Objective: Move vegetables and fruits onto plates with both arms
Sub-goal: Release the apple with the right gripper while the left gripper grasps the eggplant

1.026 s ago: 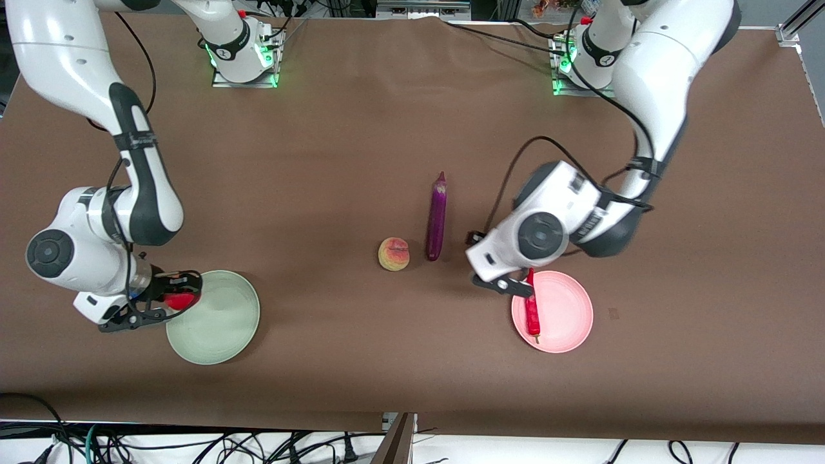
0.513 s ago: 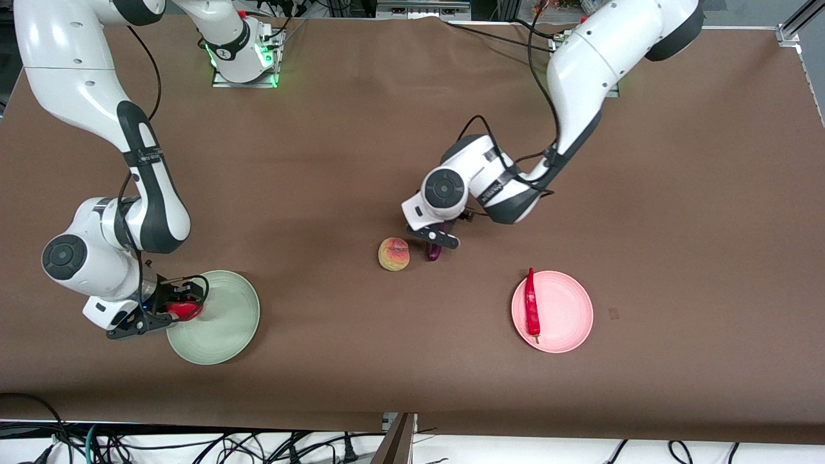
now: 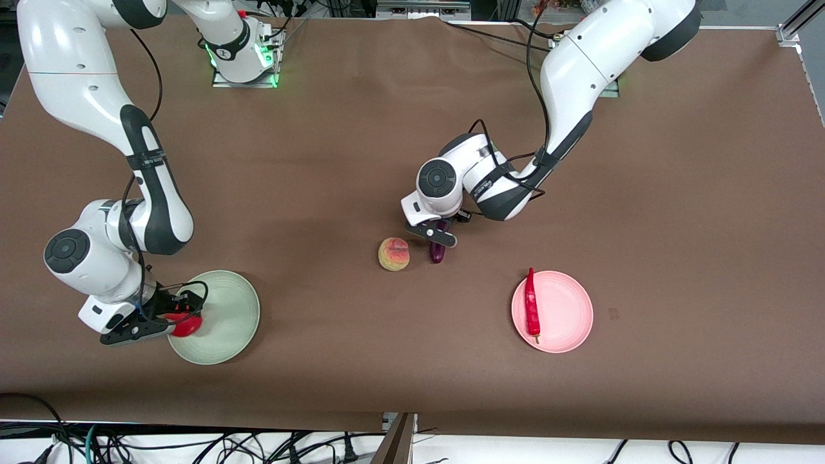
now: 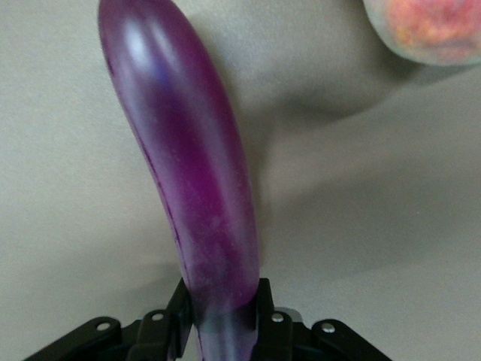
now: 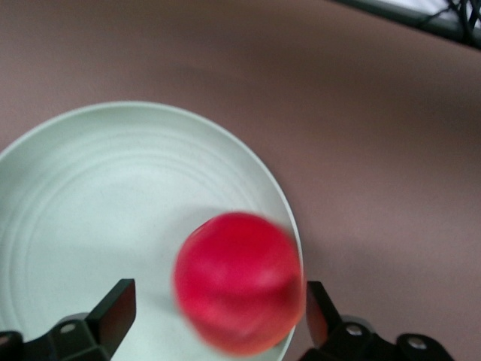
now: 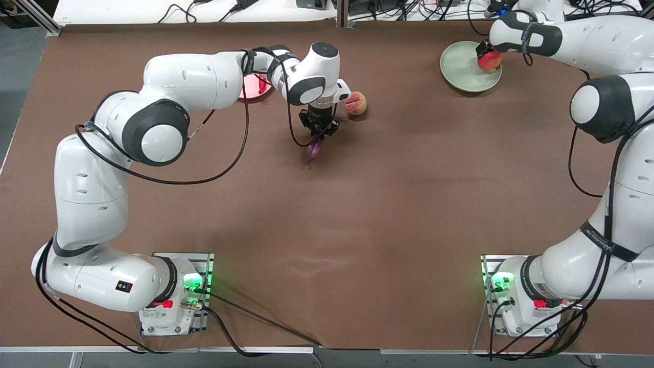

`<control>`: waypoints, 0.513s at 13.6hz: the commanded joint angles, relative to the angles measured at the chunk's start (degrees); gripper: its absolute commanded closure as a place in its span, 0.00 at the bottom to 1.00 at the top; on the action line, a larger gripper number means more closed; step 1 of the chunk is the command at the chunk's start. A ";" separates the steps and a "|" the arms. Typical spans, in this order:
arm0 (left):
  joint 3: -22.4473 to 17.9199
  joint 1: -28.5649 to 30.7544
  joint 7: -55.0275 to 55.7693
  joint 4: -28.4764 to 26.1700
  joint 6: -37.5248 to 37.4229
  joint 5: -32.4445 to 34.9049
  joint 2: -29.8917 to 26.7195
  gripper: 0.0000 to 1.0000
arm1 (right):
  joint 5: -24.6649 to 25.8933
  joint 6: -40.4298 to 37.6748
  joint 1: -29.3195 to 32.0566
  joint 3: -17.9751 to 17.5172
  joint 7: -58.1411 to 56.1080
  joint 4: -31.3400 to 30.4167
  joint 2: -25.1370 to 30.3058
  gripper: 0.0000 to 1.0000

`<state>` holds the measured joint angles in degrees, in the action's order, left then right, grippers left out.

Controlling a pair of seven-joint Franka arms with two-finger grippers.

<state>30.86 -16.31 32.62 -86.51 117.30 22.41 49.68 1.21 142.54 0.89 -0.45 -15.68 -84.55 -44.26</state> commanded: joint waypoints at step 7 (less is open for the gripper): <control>-0.10 11.99 -5.61 8.97 -19.63 1.76 -8.20 1.00 | -2.97 -9.02 -0.45 -11.04 12.74 -0.44 6.12 0.00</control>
<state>30.71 -6.66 30.44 -80.03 101.68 22.61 42.28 -0.71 135.93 0.40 -7.73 -9.08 -83.97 -39.66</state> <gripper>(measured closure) 0.656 0.000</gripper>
